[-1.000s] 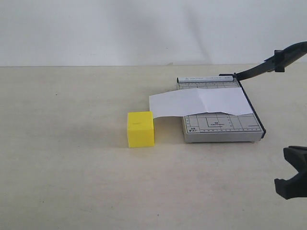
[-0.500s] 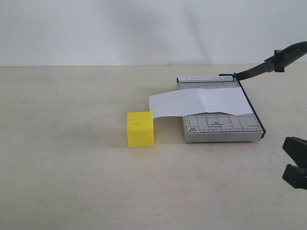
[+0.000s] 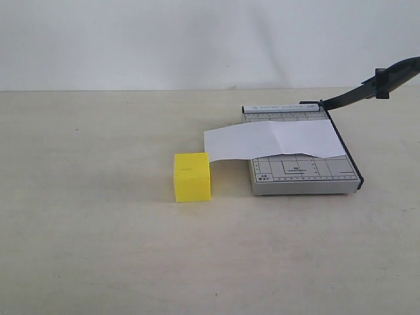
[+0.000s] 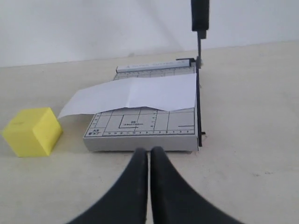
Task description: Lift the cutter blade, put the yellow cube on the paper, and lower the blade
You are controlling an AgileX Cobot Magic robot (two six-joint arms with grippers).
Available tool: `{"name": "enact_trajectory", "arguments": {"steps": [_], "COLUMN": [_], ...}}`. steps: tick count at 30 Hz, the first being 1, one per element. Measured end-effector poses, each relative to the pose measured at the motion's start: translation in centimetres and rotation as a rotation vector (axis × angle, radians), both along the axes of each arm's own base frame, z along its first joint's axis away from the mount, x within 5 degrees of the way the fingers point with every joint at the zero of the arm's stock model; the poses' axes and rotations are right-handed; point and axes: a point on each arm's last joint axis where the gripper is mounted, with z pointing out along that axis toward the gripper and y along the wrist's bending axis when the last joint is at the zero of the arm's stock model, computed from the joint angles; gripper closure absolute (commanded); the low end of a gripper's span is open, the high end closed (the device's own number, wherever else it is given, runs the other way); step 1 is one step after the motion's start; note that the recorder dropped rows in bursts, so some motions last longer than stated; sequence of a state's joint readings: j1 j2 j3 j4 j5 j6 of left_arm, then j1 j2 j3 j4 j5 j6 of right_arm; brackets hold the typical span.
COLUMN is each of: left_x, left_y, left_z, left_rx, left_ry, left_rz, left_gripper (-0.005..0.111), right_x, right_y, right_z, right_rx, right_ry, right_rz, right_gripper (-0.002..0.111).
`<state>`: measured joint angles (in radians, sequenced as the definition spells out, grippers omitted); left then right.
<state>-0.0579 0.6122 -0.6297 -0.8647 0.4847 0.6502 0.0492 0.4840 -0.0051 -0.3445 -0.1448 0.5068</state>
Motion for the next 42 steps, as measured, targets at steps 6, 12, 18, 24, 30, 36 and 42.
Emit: {"name": "enact_trajectory", "arguments": {"steps": [6, 12, 18, 24, 30, 36, 42], "left_x": [7.4, 12.9, 15.8, 20.3, 24.8, 25.8, 26.6], "left_y": [-3.6, -9.2, -15.8, -25.1, -28.4, -30.2, -31.0], "left_z": [-0.2, -6.7, -11.9, -16.0, -18.7, -21.9, -23.1], "left_rx": [-0.115, 0.006, 0.239, 0.213, 0.210, 0.243, 0.241], "left_ry": [0.252, 0.393, 0.323, 0.355, 0.322, 0.333, 0.329], "left_rz": [-0.329, -0.397, -0.286, -0.417, -0.339, -0.293, -0.288], "left_gripper": [0.102, 0.102, 0.102, 0.102, 0.102, 0.102, 0.102], "right_x": [-0.2, -0.2, -0.2, -0.2, -0.2, -0.2, -0.2], "right_y": [-0.2, -0.2, -0.2, -0.2, -0.2, -0.2, -0.2], "right_z": [-0.3, -0.3, -0.3, -0.3, -0.3, -0.3, -0.3], "right_rx": [0.020, 0.023, 0.021, 0.023, 0.030, 0.046, 0.050], "right_ry": [0.033, 0.036, 0.035, 0.036, 0.036, 0.037, 0.035], "right_rz": [-0.026, -0.029, -0.028, -0.029, -0.032, -0.038, -0.039], "right_gripper": [0.106, 0.106, 0.106, 0.106, 0.106, 0.106, 0.106]}}
